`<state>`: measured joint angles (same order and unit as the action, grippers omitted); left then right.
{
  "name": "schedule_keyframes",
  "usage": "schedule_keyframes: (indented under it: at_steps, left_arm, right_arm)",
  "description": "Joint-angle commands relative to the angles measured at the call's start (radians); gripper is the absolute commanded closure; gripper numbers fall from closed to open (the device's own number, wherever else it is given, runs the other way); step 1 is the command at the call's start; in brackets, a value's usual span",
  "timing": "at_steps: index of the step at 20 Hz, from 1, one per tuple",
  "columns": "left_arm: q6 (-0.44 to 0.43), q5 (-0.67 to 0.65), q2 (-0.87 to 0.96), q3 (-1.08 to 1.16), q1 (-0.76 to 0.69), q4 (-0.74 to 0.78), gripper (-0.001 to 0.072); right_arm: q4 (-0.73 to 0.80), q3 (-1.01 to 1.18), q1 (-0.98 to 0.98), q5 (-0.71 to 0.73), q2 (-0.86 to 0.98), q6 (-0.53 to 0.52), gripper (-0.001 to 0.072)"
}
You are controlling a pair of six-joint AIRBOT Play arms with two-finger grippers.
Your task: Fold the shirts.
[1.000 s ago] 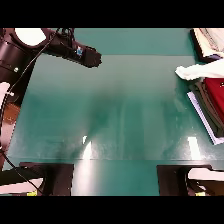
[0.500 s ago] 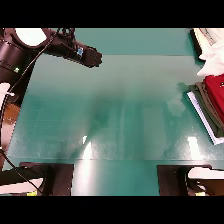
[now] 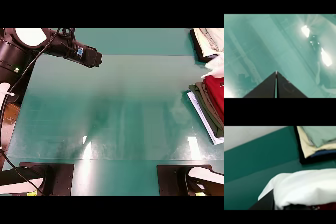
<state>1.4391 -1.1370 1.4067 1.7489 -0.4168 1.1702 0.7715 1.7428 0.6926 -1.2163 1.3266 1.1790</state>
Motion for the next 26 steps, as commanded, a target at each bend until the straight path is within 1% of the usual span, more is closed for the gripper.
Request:
schedule_keyframes:
  at_steps: [1, 5, 7, 8, 10, 11, 15, 18, 20, 22, 25, 26]
  left_arm:
    - [-0.007, -0.001, 0.000, 0.000, 0.000, 0.001, 0.0677]
    - [-0.007, -0.001, 0.000, 0.000, 0.000, 0.001, 0.0677]
    - [-0.007, -0.002, 0.000, 0.000, 0.000, 0.001, 0.0677]
    - [-0.007, -0.002, 0.000, 0.000, 0.000, 0.000, 0.0677]
    - [-0.007, -0.008, 0.000, 0.000, 0.000, 0.001, 0.0677]
    - [-0.007, -0.008, 0.000, 0.000, 0.000, 0.001, 0.0677]
    - [-0.007, -0.007, 0.000, 0.000, 0.000, 0.000, 0.0677]
    - [-0.007, 0.001, 0.000, 0.000, 0.000, 0.001, 0.0677]
    - [-0.007, 0.018, 0.000, 0.000, 0.000, 0.001, 0.0677]
    - [-0.006, 0.017, 0.000, 0.000, 0.000, -0.001, 0.0677]
    - [-0.006, 0.051, 0.000, 0.000, 0.000, -0.001, 0.0677]
    - [-0.006, 0.058, 0.000, 0.000, 0.000, -0.001, 0.0677]
  right_arm:
    - [0.202, -0.176, 0.058, -0.051, -0.109, 0.002, 0.0691]
    - [0.417, -0.364, 0.143, -0.092, -0.225, 0.002, 0.0689]
    - [0.471, -0.445, 0.195, -0.098, -0.268, 0.002, 0.0685]
    - [0.489, -0.484, 0.220, -0.101, -0.286, 0.002, 0.0659]
    - [0.521, -0.560, 0.270, -0.095, -0.314, 0.002, 0.0317]
    - [0.533, -0.590, 0.291, -0.093, -0.320, 0.002, 0.0244]
    - [0.520, -0.615, 0.330, -0.100, -0.320, 0.003, 0.0237]
    - [0.365, -0.571, 0.252, -0.085, -0.320, 0.003, 0.0239]
    - [0.231, -0.559, 0.137, -0.084, -0.320, 0.003, 0.0239]
    - [0.157, -0.558, -0.011, -0.069, -0.319, 0.003, 0.0240]
    - [0.174, -0.558, -0.245, -0.037, -0.319, 0.003, 0.0243]
    - [0.183, -0.558, -0.319, -0.018, -0.319, 0.003, 0.0274]
